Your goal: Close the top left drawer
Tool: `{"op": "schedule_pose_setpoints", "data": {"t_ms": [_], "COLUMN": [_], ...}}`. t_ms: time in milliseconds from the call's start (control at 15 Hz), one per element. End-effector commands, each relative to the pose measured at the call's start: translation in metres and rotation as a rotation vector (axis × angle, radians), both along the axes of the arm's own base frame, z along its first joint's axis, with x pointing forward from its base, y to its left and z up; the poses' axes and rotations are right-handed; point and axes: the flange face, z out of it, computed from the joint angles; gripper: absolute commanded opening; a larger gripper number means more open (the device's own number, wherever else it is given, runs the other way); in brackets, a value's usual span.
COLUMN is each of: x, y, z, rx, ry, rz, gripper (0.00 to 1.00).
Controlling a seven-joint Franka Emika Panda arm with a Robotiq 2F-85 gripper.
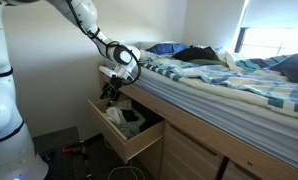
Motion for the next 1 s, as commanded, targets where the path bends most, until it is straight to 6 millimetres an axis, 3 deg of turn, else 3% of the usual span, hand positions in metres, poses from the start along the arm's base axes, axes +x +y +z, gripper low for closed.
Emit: {"op": "schedule_pose_setpoints", "data": {"t_ms": [0,200,267,400,667,933], "x": [-0.006,-0.012,-0.006,-0.009,-0.006,-0.025], "y": [0.015,0.018,0.017,0.018,0.018,0.026], "z": [-0.033,-0.063,-0.052,-0.062,-0.06,-0.075], "rx": [-0.006,-0.011,0.004,0.001,0.002,0.021], "ry": [-0.052,-0.071,-0.057,-0.044,-0.05,-0.113], "rz": [0.023,0.058,0.04,0.045,0.043,0.136], "gripper": [1.0,1.0,1.0,1.0,1.0,1.0]}}
